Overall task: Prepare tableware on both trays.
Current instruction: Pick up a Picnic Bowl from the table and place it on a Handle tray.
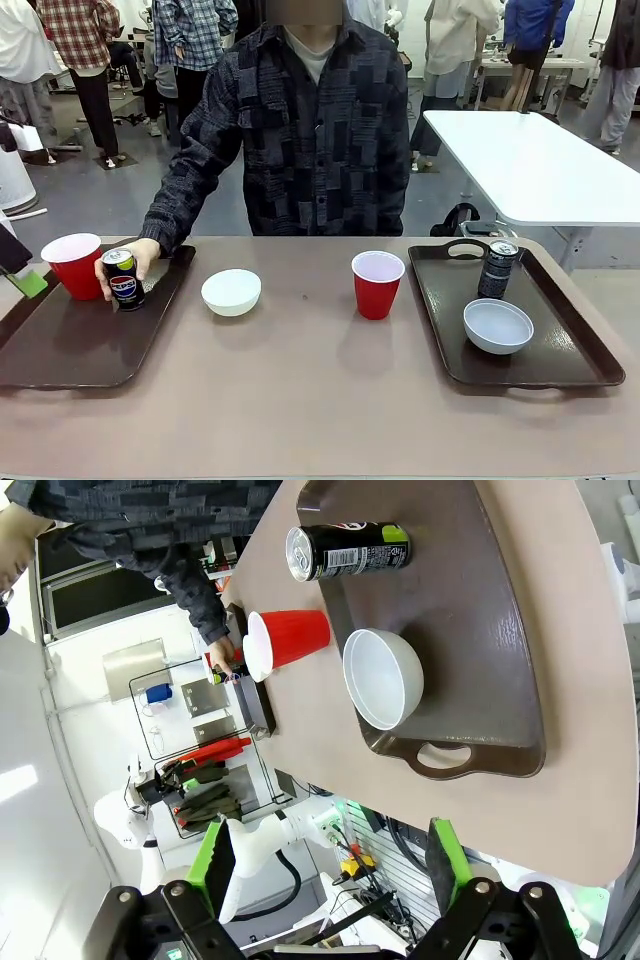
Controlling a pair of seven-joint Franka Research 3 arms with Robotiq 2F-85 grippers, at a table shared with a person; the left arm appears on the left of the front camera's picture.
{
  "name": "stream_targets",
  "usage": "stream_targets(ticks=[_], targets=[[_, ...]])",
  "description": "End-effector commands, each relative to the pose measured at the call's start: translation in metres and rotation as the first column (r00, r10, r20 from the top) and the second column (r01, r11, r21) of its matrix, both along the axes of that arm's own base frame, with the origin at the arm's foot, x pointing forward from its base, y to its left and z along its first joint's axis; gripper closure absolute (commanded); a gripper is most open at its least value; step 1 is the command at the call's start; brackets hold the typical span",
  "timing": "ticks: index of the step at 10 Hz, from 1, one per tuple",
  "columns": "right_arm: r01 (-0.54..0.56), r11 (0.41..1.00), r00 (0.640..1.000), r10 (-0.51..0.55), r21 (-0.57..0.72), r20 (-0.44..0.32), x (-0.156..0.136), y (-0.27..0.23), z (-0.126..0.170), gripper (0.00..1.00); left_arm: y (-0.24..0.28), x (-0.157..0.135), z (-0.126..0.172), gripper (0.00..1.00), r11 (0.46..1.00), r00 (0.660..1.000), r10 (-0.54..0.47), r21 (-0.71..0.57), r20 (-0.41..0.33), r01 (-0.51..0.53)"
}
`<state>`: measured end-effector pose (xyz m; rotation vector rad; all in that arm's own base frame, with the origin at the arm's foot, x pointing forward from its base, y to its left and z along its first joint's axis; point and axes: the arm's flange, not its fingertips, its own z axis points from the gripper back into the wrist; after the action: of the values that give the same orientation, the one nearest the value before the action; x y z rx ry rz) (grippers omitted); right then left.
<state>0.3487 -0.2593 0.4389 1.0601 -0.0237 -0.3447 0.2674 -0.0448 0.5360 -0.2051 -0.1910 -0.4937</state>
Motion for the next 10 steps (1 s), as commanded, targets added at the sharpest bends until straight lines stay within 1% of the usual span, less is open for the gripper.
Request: stream_targets(ticks=[1,3,5,7,8,9,10], targets=[[0.001,1.0,1.0,-0.001,0.004,0.002,-0.003,0.001,-0.001,0.0,-0.013,0.0,-0.024,0.0,1.0,0.999,0.028,-0.007,0.044,-0.028],[0.001,1.0,1.0,-0.001,0.004,0.002,-0.003,0.001,-0.001,0.0,-0.058,0.026,-0.037,0.0,0.995,0.988,0.091,-0.045,0.125,-0.086],[0.001,1.0,1.0,-0.001,0.004,0.002,-0.003,0.001,-0.001,0.0,-0.094,0.052,-0.058,0.0,0.99,0.977,0.142,-0.03,0.159,-0.139],[0.001,1.0,1.0,-0.001,0.004,0.002,-0.003,0.001,-0.001,0.0,-0.122,0.075,-0.077,0.0,0.984,0.957,0.177,-0.008,0.228,-0.18],[0.001,1.0,1.0,-0.001,0.004,0.002,-0.003,0.001,-0.001,0.0,-0.129,0.082,-0.081,0.0,0.981,0.954,0.188,-0.006,0.233,-0.191],[0.001,1.0,1.0,-0.001,0.004,0.002,-0.003,0.001,-0.001,0.0,-0.128,0.082,-0.079,0.0,0.979,0.958,0.2,-0.018,0.208,-0.201],[0.001,1.0,1.0,-0.001,0.004,0.002,-0.003,0.001,-0.001,0.0,-0.111,0.064,-0.066,0.0,0.983,0.98,0.18,-0.044,0.086,-0.177]])
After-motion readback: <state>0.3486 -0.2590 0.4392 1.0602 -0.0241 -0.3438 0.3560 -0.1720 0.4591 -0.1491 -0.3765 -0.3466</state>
